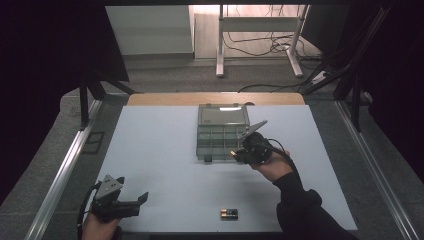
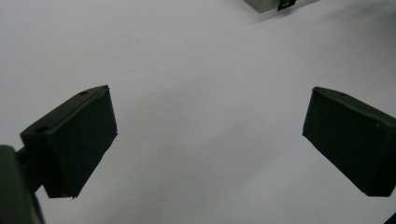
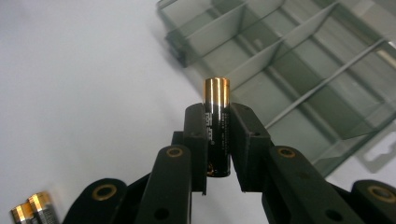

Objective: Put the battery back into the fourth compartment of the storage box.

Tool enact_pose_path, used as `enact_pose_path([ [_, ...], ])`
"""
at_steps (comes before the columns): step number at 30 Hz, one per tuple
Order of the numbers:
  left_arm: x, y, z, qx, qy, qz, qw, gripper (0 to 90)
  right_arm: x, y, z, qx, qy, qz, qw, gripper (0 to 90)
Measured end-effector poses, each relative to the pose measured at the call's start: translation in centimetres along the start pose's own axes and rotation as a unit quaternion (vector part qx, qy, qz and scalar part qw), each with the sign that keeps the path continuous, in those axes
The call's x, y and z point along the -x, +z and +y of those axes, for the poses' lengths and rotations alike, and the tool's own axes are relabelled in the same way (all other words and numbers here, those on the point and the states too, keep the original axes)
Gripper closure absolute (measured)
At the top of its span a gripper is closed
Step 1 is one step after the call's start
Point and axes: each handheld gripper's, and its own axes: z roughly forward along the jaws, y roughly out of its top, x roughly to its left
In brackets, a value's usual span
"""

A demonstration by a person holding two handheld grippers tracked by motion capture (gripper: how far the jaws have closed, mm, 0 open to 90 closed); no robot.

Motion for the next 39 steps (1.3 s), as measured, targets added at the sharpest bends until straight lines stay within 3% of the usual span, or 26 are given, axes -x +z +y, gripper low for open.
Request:
enact_pose_path([
  [21,0.1,0.1,0.0,-0.003,0.005,0.001,1.0000,3.6,4.6,0.1,3.1,0.002,0.030,-0.058,0.9979,76.6],
  [32,0.2,0.1,0.1,-0.007,0.009,0.002,0.9999,3.6,7.5,1.6,3.5,-0.013,0.066,-0.082,0.9943,76.6],
  [39,0.2,0.2,0.1,-0.008,0.012,0.002,0.9999,3.6,8.5,2.6,3.7,-0.026,0.076,-0.091,0.9926,76.6],
])
